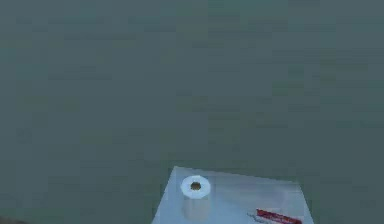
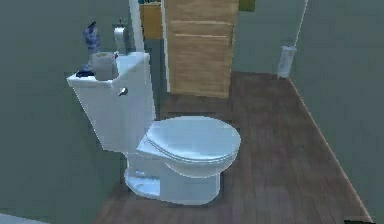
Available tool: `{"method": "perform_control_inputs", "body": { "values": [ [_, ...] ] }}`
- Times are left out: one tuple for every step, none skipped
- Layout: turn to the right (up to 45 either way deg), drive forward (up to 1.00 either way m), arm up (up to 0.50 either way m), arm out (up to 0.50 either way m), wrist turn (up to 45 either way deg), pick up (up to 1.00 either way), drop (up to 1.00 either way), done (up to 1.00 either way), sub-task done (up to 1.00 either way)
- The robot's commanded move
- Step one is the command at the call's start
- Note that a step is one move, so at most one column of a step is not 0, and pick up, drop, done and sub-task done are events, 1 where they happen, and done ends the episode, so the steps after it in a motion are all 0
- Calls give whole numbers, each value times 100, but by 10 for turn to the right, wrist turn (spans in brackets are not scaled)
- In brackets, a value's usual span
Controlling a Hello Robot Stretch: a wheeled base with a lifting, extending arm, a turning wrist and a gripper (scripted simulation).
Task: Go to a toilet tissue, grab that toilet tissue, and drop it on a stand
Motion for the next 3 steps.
{"method": "perform_control_inputs", "body": {
  "values": [
    [-450, 0, 0, 0, 0, 0, 0, 0, 0],
    [-360, 0, 0, 0, 0, 0, 0, 0, 0],
    [0, 0, 50, 0, 0, 0, 0, 0, 0]
  ]
}}
